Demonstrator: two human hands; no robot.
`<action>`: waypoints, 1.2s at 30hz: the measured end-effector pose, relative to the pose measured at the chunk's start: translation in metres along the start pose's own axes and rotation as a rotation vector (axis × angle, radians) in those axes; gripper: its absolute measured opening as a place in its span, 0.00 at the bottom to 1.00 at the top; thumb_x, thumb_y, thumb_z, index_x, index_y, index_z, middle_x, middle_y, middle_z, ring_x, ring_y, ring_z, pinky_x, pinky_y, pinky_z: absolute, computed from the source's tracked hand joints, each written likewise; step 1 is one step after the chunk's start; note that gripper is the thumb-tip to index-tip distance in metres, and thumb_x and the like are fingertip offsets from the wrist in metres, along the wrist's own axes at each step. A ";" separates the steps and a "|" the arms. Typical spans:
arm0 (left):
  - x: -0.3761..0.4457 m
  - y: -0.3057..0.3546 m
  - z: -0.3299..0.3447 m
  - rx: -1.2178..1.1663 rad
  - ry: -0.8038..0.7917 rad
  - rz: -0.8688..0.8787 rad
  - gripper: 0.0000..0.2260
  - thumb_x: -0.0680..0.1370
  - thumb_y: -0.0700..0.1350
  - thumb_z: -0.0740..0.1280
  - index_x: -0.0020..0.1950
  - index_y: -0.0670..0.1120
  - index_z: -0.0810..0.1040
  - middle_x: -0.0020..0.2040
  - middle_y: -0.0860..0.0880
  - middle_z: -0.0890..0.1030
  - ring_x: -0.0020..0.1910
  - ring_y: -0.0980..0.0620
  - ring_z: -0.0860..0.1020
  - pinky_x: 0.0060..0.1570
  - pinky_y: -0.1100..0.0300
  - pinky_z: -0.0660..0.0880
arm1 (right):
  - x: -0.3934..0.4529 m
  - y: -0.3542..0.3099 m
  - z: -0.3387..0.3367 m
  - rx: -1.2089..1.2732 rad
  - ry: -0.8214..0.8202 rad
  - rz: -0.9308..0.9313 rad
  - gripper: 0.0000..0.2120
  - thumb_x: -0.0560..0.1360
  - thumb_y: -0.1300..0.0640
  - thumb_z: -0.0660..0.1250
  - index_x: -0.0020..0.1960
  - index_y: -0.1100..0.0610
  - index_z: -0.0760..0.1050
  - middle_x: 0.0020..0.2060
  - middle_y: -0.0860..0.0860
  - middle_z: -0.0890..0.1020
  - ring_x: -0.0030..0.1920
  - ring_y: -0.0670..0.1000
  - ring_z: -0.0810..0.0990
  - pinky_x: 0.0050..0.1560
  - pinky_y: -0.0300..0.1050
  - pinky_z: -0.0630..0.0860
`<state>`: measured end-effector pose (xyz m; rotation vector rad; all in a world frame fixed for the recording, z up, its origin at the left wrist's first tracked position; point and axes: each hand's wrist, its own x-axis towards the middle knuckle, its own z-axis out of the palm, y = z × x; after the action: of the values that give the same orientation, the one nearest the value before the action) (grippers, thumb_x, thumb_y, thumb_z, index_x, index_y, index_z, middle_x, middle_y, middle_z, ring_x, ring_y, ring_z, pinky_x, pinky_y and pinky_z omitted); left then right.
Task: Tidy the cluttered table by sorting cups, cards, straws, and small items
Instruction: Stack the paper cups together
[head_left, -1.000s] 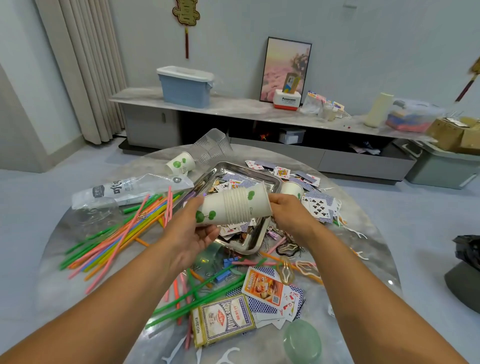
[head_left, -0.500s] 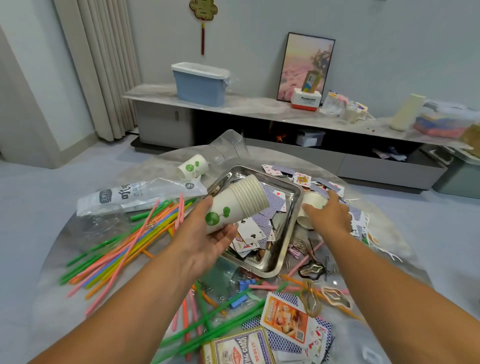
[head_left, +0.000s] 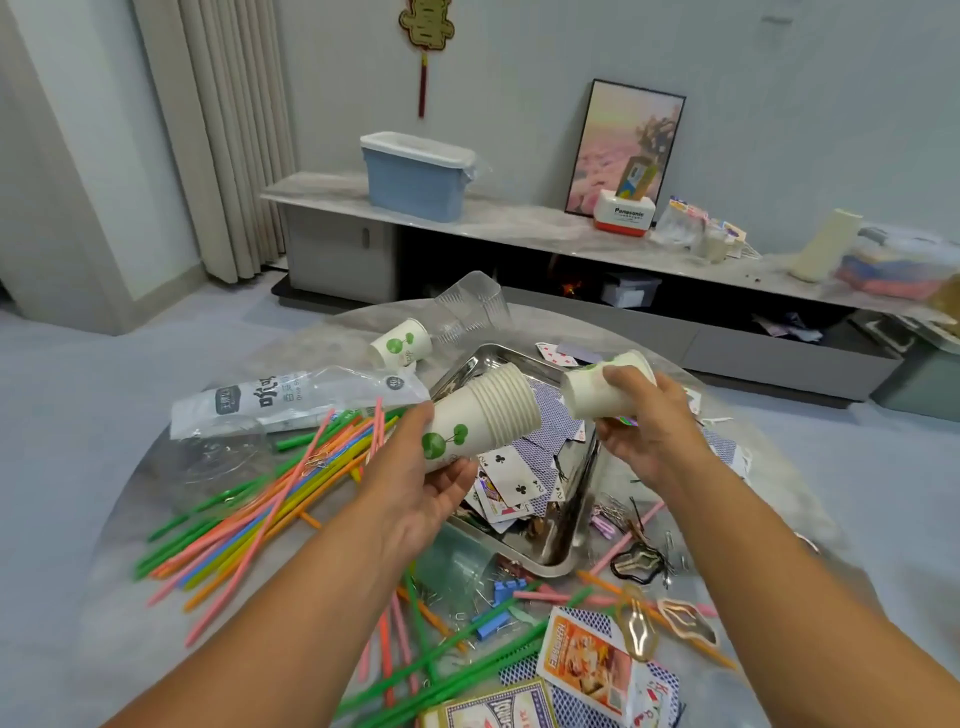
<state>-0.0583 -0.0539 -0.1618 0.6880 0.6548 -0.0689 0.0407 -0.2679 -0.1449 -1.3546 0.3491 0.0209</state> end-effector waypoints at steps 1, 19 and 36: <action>-0.003 0.000 0.001 0.001 -0.002 -0.005 0.19 0.78 0.52 0.71 0.61 0.39 0.77 0.48 0.39 0.79 0.42 0.47 0.78 0.31 0.58 0.81 | -0.014 0.000 0.010 0.040 -0.085 0.019 0.23 0.75 0.58 0.73 0.67 0.51 0.69 0.57 0.58 0.77 0.51 0.59 0.81 0.42 0.49 0.81; -0.045 0.053 -0.045 0.667 -0.117 0.388 0.30 0.77 0.63 0.67 0.74 0.52 0.67 0.64 0.53 0.75 0.60 0.53 0.75 0.64 0.49 0.73 | -0.108 -0.002 0.092 -0.241 -0.361 -0.120 0.17 0.74 0.45 0.74 0.59 0.48 0.76 0.50 0.55 0.83 0.43 0.52 0.83 0.41 0.47 0.80; 0.188 0.124 0.022 1.610 0.275 0.613 0.34 0.72 0.52 0.76 0.75 0.52 0.64 0.65 0.43 0.76 0.59 0.40 0.77 0.58 0.46 0.76 | 0.043 0.017 0.083 -0.084 -0.174 -0.072 0.27 0.71 0.44 0.77 0.66 0.49 0.72 0.50 0.59 0.83 0.37 0.54 0.81 0.35 0.46 0.79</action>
<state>0.1368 0.0574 -0.1876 2.4581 0.5221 0.0922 0.0975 -0.1926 -0.1576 -1.4364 0.1548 0.0939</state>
